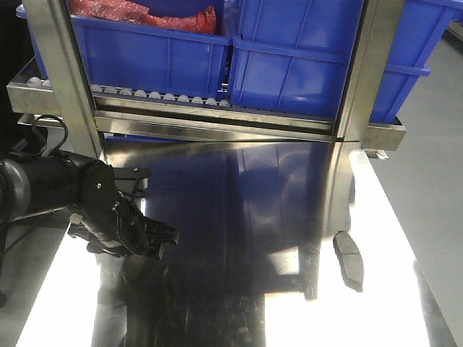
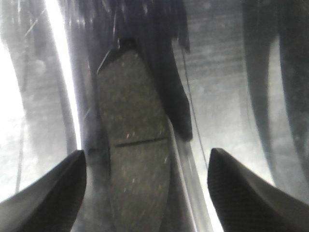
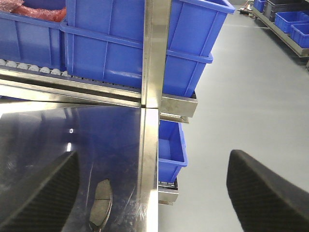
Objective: Move and align brake pads A on conveyor
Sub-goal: 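Lower the left gripper onto the nearer brake pad and close it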
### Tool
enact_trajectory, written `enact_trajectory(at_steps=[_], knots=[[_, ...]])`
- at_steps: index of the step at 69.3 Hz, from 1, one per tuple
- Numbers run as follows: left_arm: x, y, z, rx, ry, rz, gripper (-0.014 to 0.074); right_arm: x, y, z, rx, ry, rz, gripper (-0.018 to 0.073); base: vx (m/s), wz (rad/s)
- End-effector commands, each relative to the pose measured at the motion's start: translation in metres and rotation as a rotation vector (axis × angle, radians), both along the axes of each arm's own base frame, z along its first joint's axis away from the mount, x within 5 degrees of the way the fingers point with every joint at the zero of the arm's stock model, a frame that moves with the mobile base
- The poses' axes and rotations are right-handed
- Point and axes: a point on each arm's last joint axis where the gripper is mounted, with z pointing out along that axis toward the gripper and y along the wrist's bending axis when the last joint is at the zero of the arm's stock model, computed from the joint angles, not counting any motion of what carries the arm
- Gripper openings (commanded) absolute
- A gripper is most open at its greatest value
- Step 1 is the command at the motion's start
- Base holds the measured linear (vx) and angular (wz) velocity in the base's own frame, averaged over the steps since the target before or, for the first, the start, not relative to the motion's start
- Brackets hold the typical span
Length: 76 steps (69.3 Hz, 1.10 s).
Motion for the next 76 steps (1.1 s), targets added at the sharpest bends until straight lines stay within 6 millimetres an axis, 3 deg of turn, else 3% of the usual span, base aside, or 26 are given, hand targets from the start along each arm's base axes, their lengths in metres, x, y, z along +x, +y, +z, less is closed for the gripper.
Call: enact_trajectory(at_steps=[1, 34, 42, 55, 69, 76], knots=[[0.007, -0.005, 0.022, -0.050, -0.103, 0.014, 0.0493, 0.002, 0.000, 0.013, -0.009, -0.086, 0.000, 0.0592, 0.00, 0.00], [0.010, -0.007, 0.002, -0.030, -0.055, 0.015, 0.0466, 0.002, 0.000, 0.013, -0.009, -0.086, 0.000, 0.0592, 0.00, 0.00], [0.008, -0.006, 0.002, -0.023, -0.037, 0.014, 0.0354, 0.002, 0.000, 0.013, -0.009, -0.086, 0.000, 0.0592, 0.00, 0.00], [0.006, -0.005, 0.001, -0.007, -0.008, 0.007, -0.0002, 0.002, 0.000, 0.013, -0.009, -0.085, 0.000, 0.0592, 0.00, 0.00], [0.003, -0.002, 0.005, 0.022, -0.001, -0.021, -0.0008, 0.002, 0.000, 0.013, -0.009, -0.085, 0.000, 0.0592, 0.00, 0.00], [0.003, -0.002, 0.023, 0.010, -0.038, -0.031, -0.0008, 0.002, 0.000, 0.013, -0.009, -0.085, 0.000, 0.0592, 0.00, 0.00]])
